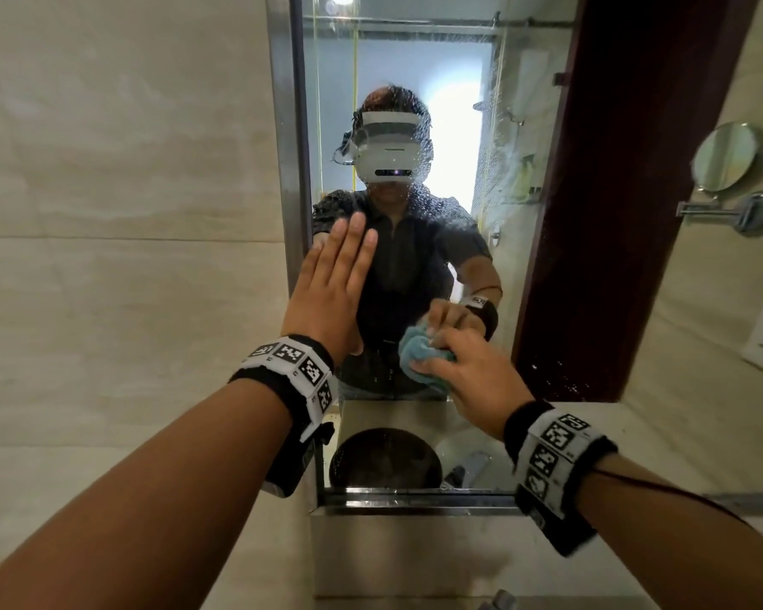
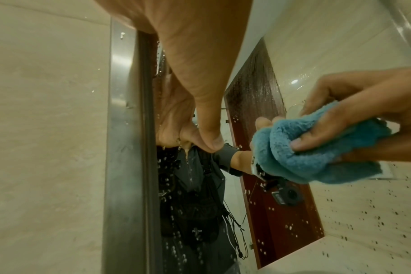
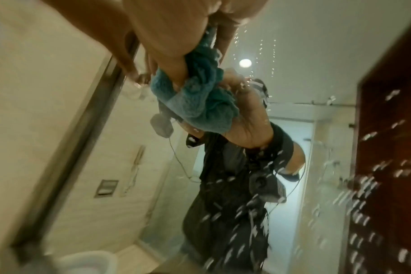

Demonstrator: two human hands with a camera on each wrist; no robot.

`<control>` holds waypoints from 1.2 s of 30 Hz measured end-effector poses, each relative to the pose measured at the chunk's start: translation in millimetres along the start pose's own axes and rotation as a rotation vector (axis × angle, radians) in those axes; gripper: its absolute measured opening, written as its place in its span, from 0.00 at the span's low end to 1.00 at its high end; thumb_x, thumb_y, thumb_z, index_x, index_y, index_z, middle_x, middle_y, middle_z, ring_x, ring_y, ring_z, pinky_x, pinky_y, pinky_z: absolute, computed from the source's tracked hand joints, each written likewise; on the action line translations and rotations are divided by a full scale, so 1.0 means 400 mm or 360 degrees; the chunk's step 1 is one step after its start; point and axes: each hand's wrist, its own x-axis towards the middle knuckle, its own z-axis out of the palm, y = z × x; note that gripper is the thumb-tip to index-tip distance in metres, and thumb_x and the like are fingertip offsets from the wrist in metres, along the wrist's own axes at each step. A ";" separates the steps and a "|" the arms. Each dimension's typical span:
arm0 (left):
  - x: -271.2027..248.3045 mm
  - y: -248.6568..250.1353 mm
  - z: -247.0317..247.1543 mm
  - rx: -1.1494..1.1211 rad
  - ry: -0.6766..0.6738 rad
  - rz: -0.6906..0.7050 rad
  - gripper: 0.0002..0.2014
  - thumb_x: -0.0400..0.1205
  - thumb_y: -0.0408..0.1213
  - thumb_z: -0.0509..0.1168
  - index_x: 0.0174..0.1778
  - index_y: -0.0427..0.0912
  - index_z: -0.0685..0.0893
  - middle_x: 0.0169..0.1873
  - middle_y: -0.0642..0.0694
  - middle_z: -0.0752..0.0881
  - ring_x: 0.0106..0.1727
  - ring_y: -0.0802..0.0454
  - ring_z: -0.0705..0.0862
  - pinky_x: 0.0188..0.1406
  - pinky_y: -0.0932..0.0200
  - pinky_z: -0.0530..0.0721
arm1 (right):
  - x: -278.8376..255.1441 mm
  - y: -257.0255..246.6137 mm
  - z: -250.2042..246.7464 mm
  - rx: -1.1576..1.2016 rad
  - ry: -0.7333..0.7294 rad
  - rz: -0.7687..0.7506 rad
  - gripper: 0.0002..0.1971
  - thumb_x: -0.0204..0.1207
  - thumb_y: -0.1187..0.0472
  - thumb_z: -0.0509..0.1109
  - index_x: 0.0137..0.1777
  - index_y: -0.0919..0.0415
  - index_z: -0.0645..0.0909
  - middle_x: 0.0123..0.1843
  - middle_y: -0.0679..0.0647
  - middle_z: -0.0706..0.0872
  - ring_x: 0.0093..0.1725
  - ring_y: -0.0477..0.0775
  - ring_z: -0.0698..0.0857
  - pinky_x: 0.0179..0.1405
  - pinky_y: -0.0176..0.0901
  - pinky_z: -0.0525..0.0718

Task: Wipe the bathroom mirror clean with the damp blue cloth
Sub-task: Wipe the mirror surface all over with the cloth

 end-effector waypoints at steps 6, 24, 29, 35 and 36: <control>0.001 0.000 0.002 0.0007 -0.0007 0.0004 0.64 0.67 0.52 0.75 0.80 0.39 0.30 0.80 0.39 0.30 0.80 0.44 0.28 0.77 0.50 0.28 | 0.112 0.035 -0.154 0.0068 0.0862 0.0255 0.24 0.68 0.75 0.68 0.62 0.54 0.83 0.61 0.61 0.75 0.59 0.61 0.75 0.61 0.38 0.71; -0.003 0.007 -0.002 -0.0014 -0.0048 -0.0034 0.68 0.65 0.55 0.77 0.78 0.40 0.26 0.79 0.40 0.28 0.80 0.43 0.29 0.78 0.49 0.30 | -0.008 0.003 0.023 -0.0237 0.0040 -0.0028 0.32 0.69 0.34 0.52 0.67 0.49 0.77 0.68 0.53 0.74 0.65 0.54 0.74 0.65 0.51 0.74; 0.001 0.008 0.003 -0.0008 -0.0045 -0.0036 0.67 0.66 0.54 0.77 0.78 0.40 0.26 0.79 0.40 0.28 0.80 0.43 0.29 0.77 0.49 0.28 | 0.056 0.031 -0.101 -0.0127 0.0665 0.0136 0.15 0.75 0.58 0.64 0.61 0.51 0.83 0.60 0.58 0.79 0.57 0.60 0.79 0.60 0.48 0.76; 0.000 0.011 0.009 0.0046 -0.0009 -0.0040 0.69 0.64 0.56 0.77 0.79 0.39 0.27 0.80 0.39 0.29 0.80 0.42 0.30 0.80 0.47 0.33 | -0.043 0.026 0.008 -0.0107 0.0224 0.0315 0.21 0.77 0.55 0.59 0.69 0.51 0.77 0.69 0.61 0.73 0.67 0.63 0.71 0.65 0.48 0.70; 0.000 0.010 0.010 0.0037 -0.0021 -0.0039 0.69 0.64 0.56 0.78 0.79 0.39 0.27 0.80 0.39 0.29 0.80 0.42 0.30 0.80 0.47 0.34 | -0.064 0.029 0.036 -0.0236 0.0017 0.0156 0.20 0.78 0.54 0.58 0.70 0.50 0.77 0.70 0.60 0.73 0.68 0.62 0.71 0.64 0.50 0.71</control>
